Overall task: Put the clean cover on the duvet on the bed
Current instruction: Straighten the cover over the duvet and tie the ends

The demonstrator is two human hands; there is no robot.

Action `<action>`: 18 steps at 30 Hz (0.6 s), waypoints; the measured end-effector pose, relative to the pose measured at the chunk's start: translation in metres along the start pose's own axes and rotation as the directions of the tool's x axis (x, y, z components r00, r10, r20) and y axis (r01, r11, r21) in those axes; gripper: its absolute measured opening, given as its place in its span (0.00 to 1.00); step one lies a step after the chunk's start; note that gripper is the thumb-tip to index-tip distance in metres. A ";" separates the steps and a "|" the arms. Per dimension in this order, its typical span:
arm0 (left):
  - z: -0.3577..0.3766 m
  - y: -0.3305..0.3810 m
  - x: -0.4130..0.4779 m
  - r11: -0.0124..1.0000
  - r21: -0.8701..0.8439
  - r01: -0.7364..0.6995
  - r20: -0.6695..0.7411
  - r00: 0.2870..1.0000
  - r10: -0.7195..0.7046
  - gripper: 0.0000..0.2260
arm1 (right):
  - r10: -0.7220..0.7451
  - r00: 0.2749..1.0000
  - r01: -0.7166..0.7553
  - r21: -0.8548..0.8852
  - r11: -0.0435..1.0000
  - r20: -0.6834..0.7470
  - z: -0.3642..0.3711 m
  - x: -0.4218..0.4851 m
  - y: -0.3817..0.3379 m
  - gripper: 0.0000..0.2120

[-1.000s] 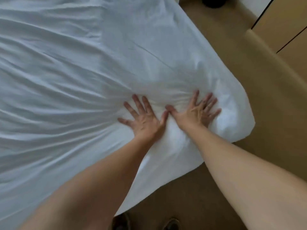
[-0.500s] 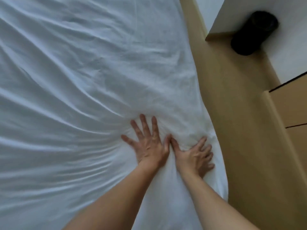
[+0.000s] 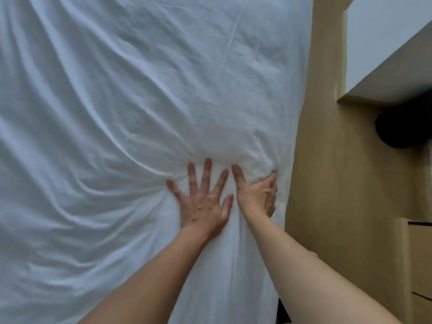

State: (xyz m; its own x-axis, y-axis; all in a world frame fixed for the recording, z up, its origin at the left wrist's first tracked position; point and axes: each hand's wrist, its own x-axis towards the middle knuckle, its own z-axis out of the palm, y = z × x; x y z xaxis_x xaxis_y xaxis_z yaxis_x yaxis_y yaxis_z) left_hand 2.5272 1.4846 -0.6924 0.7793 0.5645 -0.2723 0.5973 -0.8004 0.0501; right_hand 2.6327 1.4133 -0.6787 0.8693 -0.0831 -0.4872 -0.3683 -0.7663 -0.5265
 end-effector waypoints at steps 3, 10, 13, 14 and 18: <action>-0.008 0.033 0.046 0.984 -0.024 0.178 -0.038 0.983 -0.179 0.36 | -0.025 0.995 0.020 0.047 0.999 0.094 -0.003 0.055 -0.039 0.67; -0.042 0.093 0.147 0.870 -0.142 0.473 0.076 0.881 -0.467 0.48 | -0.050 0.947 -0.001 0.158 0.987 0.318 -0.034 0.167 -0.092 0.65; -0.057 0.107 0.176 0.820 -0.146 0.554 0.158 0.831 -0.533 0.55 | -0.094 0.910 0.034 0.153 0.988 0.404 -0.041 0.203 -0.121 0.65; -0.061 0.111 0.187 0.800 -0.157 0.579 0.184 0.813 -0.552 0.58 | -0.112 0.905 0.060 0.137 0.989 0.410 -0.042 0.212 -0.132 0.66; -0.077 0.125 0.234 0.753 -0.188 0.631 0.260 0.771 -0.581 0.63 | -0.164 0.895 0.174 0.014 0.985 0.414 -0.039 0.240 -0.180 0.68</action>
State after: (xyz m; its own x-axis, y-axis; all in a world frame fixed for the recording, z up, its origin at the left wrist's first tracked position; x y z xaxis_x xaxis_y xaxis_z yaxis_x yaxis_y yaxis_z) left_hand 2.7984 1.5323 -0.6757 0.2044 0.8479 -0.4892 0.9769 -0.2088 0.0464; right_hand 2.9201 1.5067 -0.6738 0.7023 0.3154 -0.6382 -0.2156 -0.7601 -0.6130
